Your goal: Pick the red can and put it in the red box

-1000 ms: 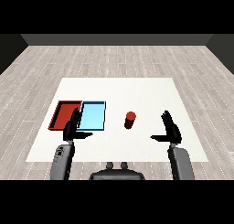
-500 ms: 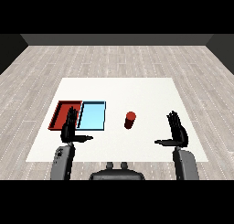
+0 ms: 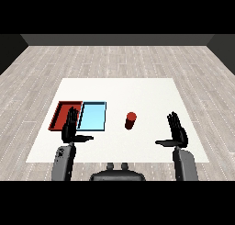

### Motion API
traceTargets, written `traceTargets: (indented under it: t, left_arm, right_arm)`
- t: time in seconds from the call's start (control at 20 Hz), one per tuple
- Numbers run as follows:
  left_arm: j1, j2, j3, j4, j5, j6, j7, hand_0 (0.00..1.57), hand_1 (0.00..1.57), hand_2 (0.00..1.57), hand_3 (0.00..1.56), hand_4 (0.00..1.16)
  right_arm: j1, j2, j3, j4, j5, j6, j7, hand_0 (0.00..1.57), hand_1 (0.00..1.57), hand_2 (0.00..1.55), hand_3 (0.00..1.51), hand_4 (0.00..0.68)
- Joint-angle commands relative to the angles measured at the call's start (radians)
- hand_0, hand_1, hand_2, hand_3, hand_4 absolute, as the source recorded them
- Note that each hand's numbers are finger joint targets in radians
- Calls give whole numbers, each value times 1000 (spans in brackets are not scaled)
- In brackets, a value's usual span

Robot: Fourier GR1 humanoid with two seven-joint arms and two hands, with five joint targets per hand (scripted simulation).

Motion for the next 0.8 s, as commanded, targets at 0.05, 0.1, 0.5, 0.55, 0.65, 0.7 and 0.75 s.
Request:
traceTargets:
  t: [0.05, 0.1, 0.5, 0.55, 0.65, 0.7, 0.75]
  left_arm:
    - [20, 5, 0, -20, 10, -12, 8, 0, 0, 0, 0, 0]
    - [39, -26, -21, -53, -12, 26, -3, 0, 0, 0, 0, 0]
    - [-2, 32, 40, 10, 45, -38, -5, 0, 0, 0, 0, 0]
    - [62, 32, 48, -48, 59, -48, -18, 0, 0, 0, 0, 0]
    - [-12, -12, 6, -58, 15, 33, 52, 0, 0, 0, 0, 0]
    - [10, 8, 21, -66, 37, 1, 43, 0, 0, 0, 0, 0]
    - [-5, -2, 24, -8, 30, 3, -3, 0, 0, 0, 0, 0]
  right_arm:
    - [30, 43, 39, -68, 0, 11, 44, 0, 0, 0, 0, 0]
    - [-71, 13, 2, 26, -7, 0, 56, 0, 0, 0, 0, 0]
    - [-261, 43, 18, 201, 54, -75, 72, 0, 0, 0, 0, 0]
    - [-134, 60, 49, 65, 38, -50, 105, 0, 0, 0, 0, 0]
    - [-162, 69, 40, 162, 61, -62, 34, 0, 0, 0, 0, 0]
    - [-96, 119, 99, 94, 88, -82, 41, 0, 0, 0, 0, 0]
    - [-199, 52, 31, 154, 12, -34, 107, 0, 0, 0, 0, 0]
